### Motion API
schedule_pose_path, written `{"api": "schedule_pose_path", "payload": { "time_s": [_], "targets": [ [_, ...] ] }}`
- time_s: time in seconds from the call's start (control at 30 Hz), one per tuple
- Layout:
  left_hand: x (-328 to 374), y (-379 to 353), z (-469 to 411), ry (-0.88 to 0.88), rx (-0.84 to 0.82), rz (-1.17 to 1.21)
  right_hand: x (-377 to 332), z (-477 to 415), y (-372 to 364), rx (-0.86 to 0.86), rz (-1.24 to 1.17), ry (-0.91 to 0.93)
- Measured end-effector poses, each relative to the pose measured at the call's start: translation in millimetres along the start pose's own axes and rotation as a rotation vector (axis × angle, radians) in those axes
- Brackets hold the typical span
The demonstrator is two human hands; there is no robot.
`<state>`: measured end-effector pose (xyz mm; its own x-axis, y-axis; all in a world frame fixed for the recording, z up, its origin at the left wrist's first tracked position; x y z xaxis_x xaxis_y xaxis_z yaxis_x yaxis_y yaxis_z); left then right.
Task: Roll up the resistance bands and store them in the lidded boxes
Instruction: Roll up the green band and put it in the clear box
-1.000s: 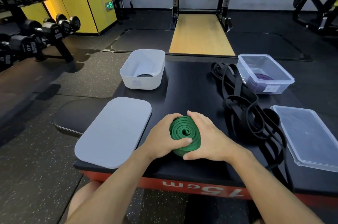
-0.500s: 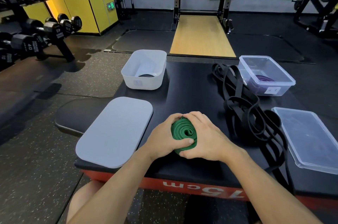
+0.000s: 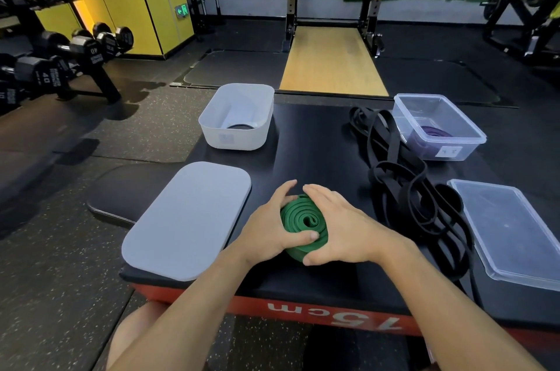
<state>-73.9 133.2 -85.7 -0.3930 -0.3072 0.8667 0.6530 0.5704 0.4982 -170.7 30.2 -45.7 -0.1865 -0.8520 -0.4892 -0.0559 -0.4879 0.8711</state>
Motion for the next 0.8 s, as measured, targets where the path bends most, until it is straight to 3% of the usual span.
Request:
{"api": "schedule_pose_path", "payload": {
  "time_s": [0.5, 0.63, 0.8],
  "targets": [
    [7.8, -2.6, 5.6, -0.035, 0.08, -0.073, -8.0, 0.7, -2.1, 0.014, -0.029, 0.105],
    [15.5, -3.6, 7.0, -0.044, 0.143, -0.109, -8.3, 3.7, 4.3, 0.093, 0.044, 0.157],
    [18.3, -11.3, 17.1, 0.037, 0.303, -0.183, 30.4, 25.2, 17.8, 0.286, -0.042, 0.007]
  ]
}}
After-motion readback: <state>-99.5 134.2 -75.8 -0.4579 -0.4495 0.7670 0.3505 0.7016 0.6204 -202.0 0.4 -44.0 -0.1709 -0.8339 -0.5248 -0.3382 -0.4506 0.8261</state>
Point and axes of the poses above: each hand's wrist, its own z-axis away from the middle knuckle, its own y-axis out of the back of the hand, x = y × z, the point moved 8 cm from there along -z, towards the middle knuckle, and after that the axes turned 7 degrees about x, right-handed, at the moved point
